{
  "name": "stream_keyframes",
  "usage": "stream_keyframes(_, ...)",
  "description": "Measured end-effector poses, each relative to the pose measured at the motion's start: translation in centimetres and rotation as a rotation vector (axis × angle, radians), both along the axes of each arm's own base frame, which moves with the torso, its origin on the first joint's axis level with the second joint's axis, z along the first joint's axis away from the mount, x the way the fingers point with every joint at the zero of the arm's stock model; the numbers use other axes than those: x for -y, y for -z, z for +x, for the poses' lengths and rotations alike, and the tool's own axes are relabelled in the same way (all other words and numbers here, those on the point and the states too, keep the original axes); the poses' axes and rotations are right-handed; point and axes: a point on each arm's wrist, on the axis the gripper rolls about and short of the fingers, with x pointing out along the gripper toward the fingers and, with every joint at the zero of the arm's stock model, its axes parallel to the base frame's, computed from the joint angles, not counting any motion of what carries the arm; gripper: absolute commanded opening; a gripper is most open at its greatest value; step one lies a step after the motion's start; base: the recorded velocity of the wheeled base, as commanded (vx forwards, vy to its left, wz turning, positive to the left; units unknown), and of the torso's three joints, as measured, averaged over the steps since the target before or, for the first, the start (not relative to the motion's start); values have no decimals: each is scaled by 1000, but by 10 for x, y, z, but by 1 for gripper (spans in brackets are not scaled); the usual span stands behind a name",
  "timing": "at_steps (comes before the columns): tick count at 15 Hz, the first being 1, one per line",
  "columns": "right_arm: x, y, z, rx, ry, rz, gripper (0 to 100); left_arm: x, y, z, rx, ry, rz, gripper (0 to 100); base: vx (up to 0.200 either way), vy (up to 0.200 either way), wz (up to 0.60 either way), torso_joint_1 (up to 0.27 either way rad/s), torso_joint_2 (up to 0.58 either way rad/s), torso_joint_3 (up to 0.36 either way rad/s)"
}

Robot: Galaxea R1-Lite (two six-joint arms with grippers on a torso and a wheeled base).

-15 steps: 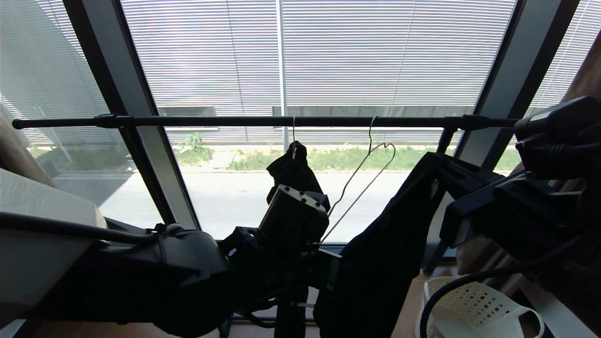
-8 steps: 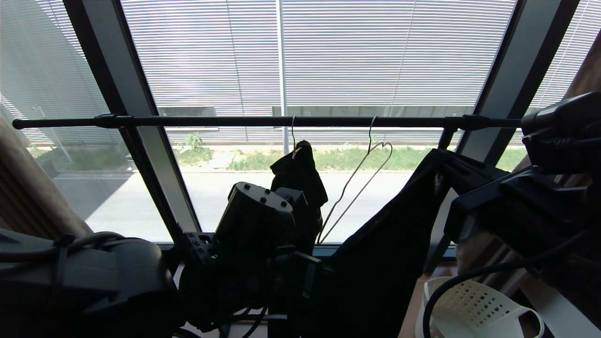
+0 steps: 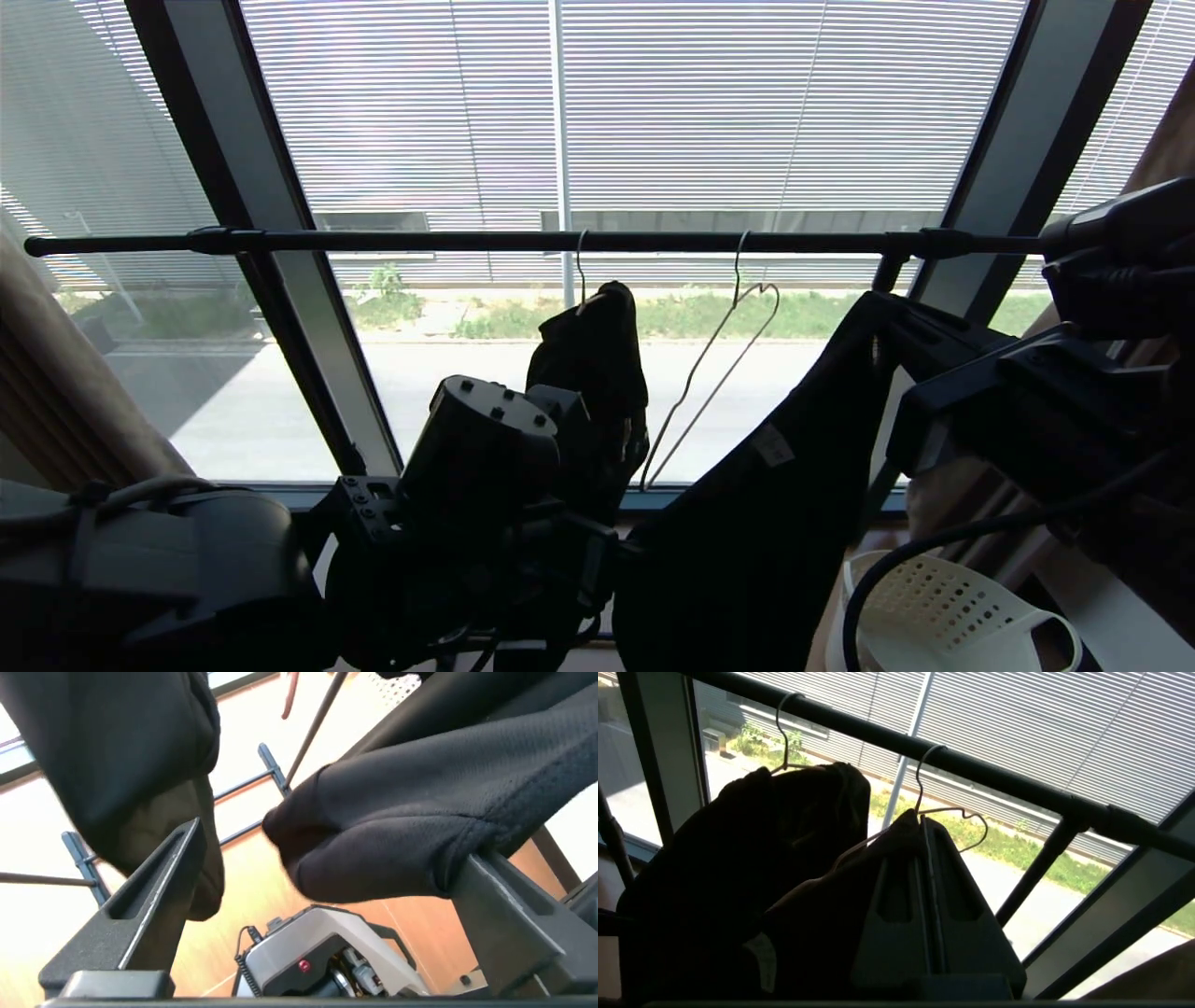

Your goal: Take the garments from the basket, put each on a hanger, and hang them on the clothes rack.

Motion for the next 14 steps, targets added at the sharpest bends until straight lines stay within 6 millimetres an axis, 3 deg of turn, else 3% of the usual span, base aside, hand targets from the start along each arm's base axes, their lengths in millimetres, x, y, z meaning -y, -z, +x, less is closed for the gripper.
stream_keyframes(3, 3, 0, 3, -1, 16, -1, 0, -6, -7, -4, 18, -9, -12, 100, 0, 0, 0, 0, 0, 0)
stream_keyframes(4, 3, 1, 4, -2, 21, -3, 0, -9, -9, -6, 21, -12, -16, 0, 0, 0, 0, 0, 0, 0)
stream_keyframes(14, 6, 12, 4, -49, 25, -59, 0, -36, -38, -17, 92, -52, -87, 0, 0, 0, 0, 0, 0, 0)
